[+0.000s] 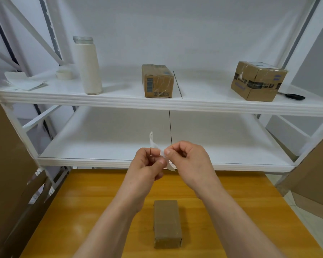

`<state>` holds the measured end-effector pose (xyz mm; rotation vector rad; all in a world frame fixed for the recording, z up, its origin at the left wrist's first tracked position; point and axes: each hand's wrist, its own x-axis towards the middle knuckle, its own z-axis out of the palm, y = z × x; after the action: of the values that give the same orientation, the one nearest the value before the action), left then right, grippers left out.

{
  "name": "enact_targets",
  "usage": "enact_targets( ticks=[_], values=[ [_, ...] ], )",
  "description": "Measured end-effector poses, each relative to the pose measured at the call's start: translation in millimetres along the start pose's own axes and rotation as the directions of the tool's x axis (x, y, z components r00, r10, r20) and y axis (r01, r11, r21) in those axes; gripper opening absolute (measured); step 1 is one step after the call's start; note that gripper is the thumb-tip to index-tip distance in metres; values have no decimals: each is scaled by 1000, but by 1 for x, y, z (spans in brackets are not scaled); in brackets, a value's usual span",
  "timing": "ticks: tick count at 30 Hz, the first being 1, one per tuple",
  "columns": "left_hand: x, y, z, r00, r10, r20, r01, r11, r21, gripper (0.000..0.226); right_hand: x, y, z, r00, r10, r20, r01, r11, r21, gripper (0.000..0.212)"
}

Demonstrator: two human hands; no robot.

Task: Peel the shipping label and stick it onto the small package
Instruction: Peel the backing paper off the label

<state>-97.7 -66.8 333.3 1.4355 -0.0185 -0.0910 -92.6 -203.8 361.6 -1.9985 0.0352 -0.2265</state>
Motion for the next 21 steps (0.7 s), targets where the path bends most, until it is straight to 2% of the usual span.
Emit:
enact_targets(
  ticks=[3, 9, 16, 21],
  values=[
    [-1, 0, -1, 1000, 29, 7, -29, 999, 40, 24, -2, -1, 1, 1000, 1, 19, -2, 1000, 10, 11],
    [-3, -2, -5, 1000, 1, -16, -1, 1000, 7, 7, -4, -2, 3, 999, -2, 34, 1, 999, 38, 12],
    [-7, -6, -7, 998, -37, -59, 35, 999, -20, 8, -6, 0, 8, 999, 27, 39, -28, 999, 39, 14],
    [-8, -4, -9, 997, -7, -72, 4, 999, -39, 8, -10, 0, 5, 996, 23, 89, -34, 991, 126, 13]
  ],
)
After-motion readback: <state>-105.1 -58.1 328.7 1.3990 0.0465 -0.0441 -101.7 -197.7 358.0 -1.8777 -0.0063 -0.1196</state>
